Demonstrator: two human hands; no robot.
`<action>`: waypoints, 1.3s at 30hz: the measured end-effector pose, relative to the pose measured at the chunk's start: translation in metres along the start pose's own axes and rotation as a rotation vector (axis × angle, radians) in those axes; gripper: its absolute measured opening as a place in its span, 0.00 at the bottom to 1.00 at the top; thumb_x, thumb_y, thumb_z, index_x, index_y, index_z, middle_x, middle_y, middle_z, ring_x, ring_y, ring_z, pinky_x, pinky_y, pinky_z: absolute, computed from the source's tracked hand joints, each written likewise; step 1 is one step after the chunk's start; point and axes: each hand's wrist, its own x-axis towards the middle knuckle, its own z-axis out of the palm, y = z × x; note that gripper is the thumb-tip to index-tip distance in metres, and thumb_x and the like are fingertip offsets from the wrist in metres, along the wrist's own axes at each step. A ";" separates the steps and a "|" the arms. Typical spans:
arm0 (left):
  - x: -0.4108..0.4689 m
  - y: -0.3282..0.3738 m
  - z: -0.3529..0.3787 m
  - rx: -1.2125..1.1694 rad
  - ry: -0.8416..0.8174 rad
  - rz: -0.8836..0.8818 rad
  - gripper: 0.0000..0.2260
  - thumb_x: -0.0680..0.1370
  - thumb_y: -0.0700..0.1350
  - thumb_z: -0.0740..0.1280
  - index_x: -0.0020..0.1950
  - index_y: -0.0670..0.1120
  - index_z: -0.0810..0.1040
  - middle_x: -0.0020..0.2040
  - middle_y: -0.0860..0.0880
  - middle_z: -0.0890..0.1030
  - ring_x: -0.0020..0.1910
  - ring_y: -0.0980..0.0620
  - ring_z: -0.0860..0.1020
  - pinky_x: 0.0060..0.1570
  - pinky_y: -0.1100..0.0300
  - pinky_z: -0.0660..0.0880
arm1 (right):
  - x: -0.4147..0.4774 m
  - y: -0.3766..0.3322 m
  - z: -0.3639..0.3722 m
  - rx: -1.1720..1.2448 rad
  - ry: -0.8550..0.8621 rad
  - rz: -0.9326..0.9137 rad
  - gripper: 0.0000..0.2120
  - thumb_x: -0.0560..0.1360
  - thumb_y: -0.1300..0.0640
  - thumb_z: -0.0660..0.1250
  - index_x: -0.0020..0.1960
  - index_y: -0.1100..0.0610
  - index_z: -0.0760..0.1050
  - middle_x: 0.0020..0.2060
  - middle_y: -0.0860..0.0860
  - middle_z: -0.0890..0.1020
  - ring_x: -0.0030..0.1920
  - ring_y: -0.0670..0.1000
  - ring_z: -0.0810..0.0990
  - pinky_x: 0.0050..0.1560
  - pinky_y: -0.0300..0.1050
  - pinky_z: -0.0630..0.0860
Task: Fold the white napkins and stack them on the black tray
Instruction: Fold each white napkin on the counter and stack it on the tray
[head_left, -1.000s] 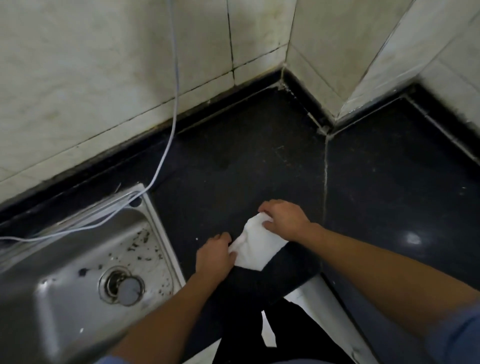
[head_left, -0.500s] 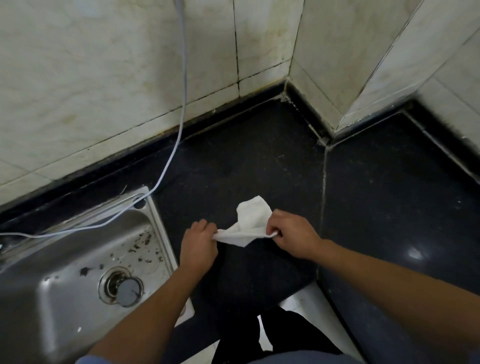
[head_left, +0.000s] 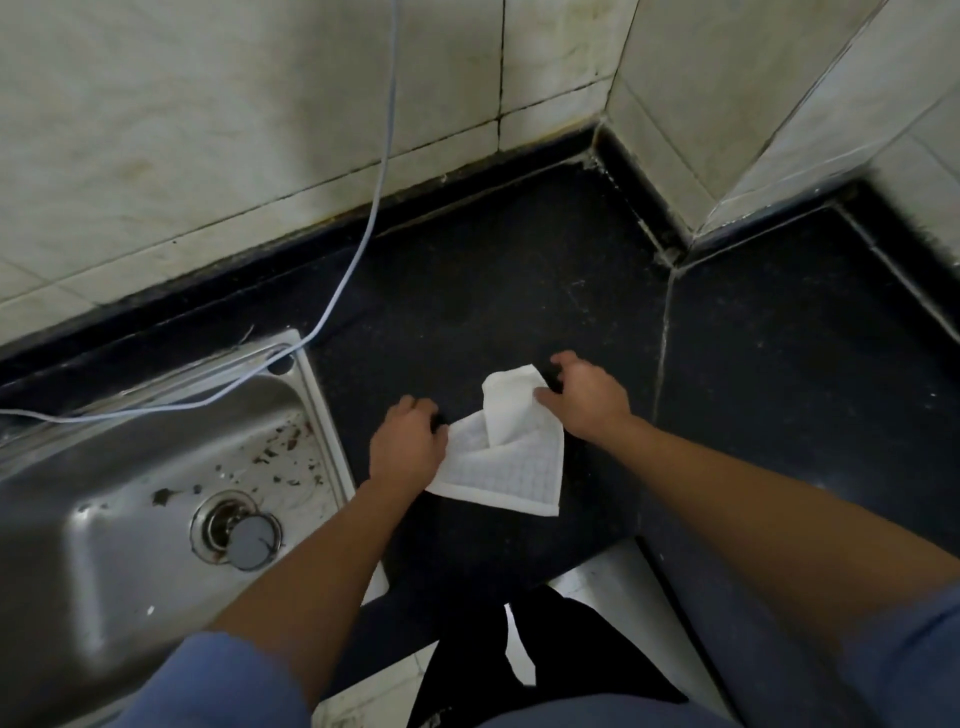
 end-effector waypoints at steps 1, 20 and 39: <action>0.007 0.006 0.002 0.008 -0.062 -0.044 0.09 0.76 0.48 0.66 0.53 0.46 0.78 0.51 0.47 0.77 0.50 0.47 0.76 0.46 0.54 0.75 | 0.002 -0.001 0.004 0.002 -0.043 0.038 0.26 0.75 0.48 0.67 0.70 0.52 0.66 0.57 0.53 0.79 0.56 0.56 0.79 0.51 0.49 0.76; -0.010 0.014 -0.004 0.006 -0.044 -0.195 0.17 0.78 0.59 0.61 0.40 0.47 0.77 0.37 0.50 0.78 0.37 0.50 0.77 0.37 0.57 0.73 | -0.018 0.041 0.007 0.127 0.053 0.167 0.23 0.73 0.42 0.67 0.65 0.49 0.69 0.50 0.49 0.82 0.51 0.54 0.80 0.50 0.51 0.77; 0.008 0.023 -0.015 -0.692 0.191 -0.416 0.08 0.71 0.33 0.68 0.37 0.44 0.73 0.35 0.48 0.75 0.35 0.53 0.73 0.36 0.60 0.72 | 0.020 0.000 -0.008 0.179 0.168 -0.013 0.05 0.75 0.55 0.67 0.50 0.50 0.77 0.42 0.47 0.81 0.44 0.51 0.80 0.45 0.48 0.78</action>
